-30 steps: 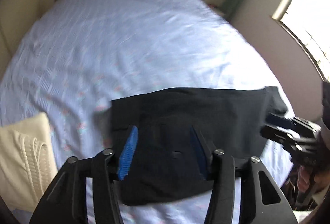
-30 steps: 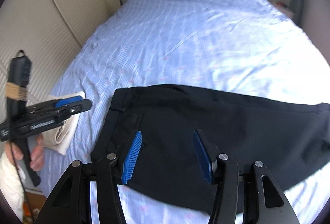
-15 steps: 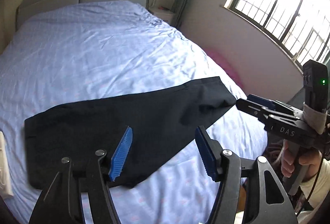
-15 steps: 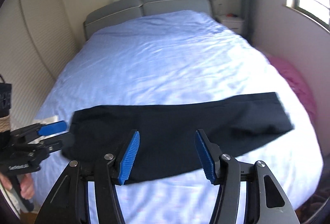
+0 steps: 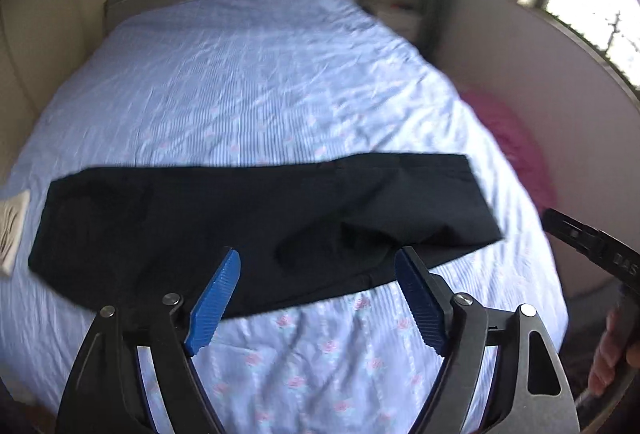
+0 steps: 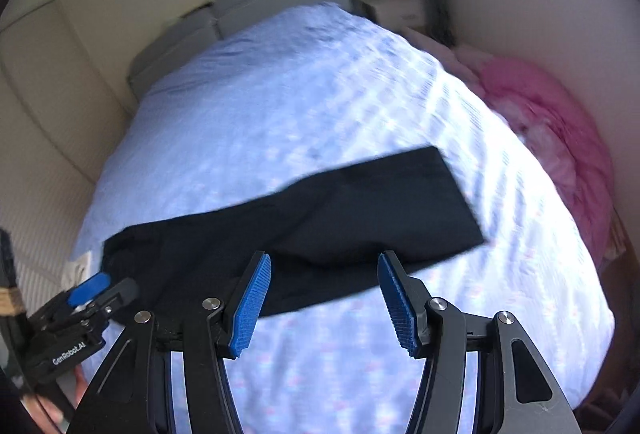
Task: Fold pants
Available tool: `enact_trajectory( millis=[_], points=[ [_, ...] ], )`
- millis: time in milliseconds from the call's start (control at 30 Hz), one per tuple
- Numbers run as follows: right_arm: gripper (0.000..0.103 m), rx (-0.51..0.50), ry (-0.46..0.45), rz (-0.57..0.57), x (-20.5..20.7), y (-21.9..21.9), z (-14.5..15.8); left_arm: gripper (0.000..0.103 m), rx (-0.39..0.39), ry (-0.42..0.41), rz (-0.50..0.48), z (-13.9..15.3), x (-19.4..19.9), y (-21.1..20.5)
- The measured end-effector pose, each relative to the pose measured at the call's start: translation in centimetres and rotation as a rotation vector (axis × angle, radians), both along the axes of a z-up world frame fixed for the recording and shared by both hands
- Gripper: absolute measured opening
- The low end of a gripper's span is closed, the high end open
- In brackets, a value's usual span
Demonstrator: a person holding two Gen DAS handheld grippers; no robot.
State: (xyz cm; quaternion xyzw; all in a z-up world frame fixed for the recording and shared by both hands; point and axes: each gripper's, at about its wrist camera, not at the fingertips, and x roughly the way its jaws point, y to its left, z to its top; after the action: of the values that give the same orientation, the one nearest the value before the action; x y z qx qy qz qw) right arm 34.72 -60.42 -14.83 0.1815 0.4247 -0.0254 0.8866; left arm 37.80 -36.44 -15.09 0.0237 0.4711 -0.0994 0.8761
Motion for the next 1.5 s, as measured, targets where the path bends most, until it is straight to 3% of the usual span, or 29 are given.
enact_trajectory(
  millis=[300, 567, 800, 1233, 1433, 1500],
  points=[
    [0.056, 0.095, 0.106, -0.101, 3.2, -10.4, -9.6, 0.08, 0.089, 0.185, -0.015, -7.1, 4.4, -10.6],
    [0.049, 0.184, 0.222, -0.151, 6.5, -14.3, -17.6, 0.08, 0.154, 0.251, -0.076, -9.7, 4.7, -15.3],
    [0.049, 0.217, 0.291, -0.176, 7.6, -15.6, -20.1, 0.08, 0.158, 0.255, -0.094, -9.5, 5.3, -16.4],
    [0.045, 0.184, 0.264, -0.157, 7.1, -15.6, -18.8, 0.08, 0.15, 0.271, -0.067, -9.6, 6.1, -15.3],
    [0.043, 0.188, 0.293, -0.143, 8.7, -15.2, -20.1, 0.08, 0.151, 0.289, -0.059, -10.0, 6.0, -15.2],
    [0.031, 0.177, 0.312, -0.159, 8.9, -15.2, -20.5, 0.08, 0.145, 0.304, -0.053, -10.2, 5.9, -15.0]
  ],
)
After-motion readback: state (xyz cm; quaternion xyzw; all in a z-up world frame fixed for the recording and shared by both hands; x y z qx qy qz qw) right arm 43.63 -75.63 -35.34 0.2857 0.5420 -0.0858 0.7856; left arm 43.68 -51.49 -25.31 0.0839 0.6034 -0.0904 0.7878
